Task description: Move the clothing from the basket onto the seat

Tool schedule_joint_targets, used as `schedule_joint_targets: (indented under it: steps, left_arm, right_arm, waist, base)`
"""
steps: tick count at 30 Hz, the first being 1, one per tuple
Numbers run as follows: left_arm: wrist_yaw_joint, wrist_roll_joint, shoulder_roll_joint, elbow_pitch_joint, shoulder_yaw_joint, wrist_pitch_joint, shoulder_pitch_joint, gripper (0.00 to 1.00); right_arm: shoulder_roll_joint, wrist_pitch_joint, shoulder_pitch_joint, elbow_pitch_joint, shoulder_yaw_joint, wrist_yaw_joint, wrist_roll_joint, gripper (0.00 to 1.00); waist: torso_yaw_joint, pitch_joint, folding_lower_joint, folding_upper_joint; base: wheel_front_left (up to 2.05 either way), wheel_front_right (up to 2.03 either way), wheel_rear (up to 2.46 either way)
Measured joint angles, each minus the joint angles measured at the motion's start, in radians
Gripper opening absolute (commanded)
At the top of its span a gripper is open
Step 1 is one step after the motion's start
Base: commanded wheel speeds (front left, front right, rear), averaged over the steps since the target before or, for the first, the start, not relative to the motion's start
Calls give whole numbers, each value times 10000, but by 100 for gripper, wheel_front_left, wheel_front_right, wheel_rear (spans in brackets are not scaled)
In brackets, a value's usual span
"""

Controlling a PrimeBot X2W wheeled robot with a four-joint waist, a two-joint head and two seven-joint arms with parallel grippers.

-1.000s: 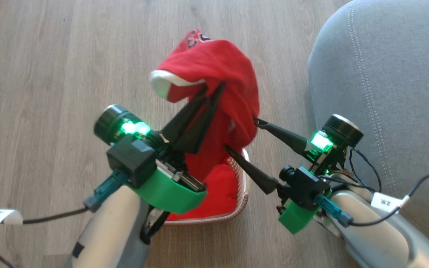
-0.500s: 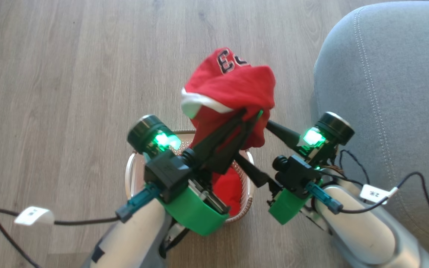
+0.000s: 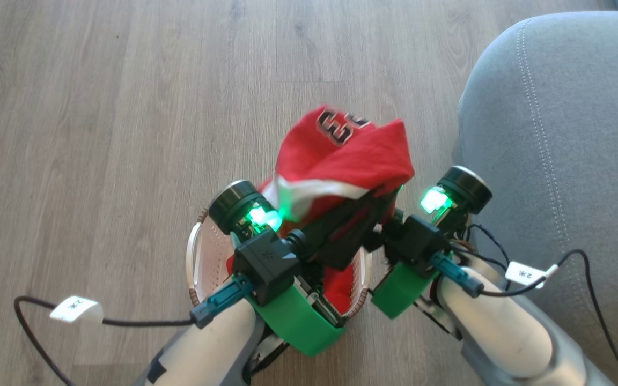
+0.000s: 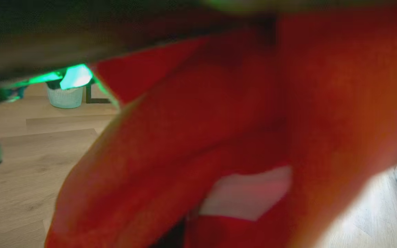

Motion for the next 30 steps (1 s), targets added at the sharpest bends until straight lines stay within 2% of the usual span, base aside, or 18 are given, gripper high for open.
schedule_joint_targets:
  steps: [6,12,14,16,17,18,30]
  left_arm:
    - [0,-21,31,13,31,0,4,0]
    - [0,-21,6,-50,591,0,19,0]
    - [0,-21,6,-52,644,0,19,17]
    - [-2,12,-31,-104,811,0,43,53]
    - [-2,56,-56,-173,951,0,47,82]
    - [0,42,-54,-176,997,-2,44,100]
    - [0,113,-46,73,1352,-2,56,100]
  right_arm:
    - [234,0,107,-52,-675,0,301,0]
    - [370,2,321,-259,-1536,0,566,0]
    - [451,0,475,-276,-1714,0,669,0]
    - [527,2,531,-318,-1900,0,686,0]
    - [554,0,530,-380,-2071,0,686,0]
    - [585,0,529,-437,-2272,0,688,0]
    - [842,0,530,-878,-3937,0,384,0]
  waist:
    - [20,-55,0,0]
    - [3,-8,0,0]
    - [-7,12,0,0]
    - [-17,28,0,0]
    - [-25,37,0,0]
    - [-32,43,0,0]
    - [-41,140,0,0]
  base:
    - [0,0,0]
    - [0,0,0]
    - [0,0,0]
    - [0,0,0]
    - [0,0,0]
    - [0,0,0]
    - [0,0,0]
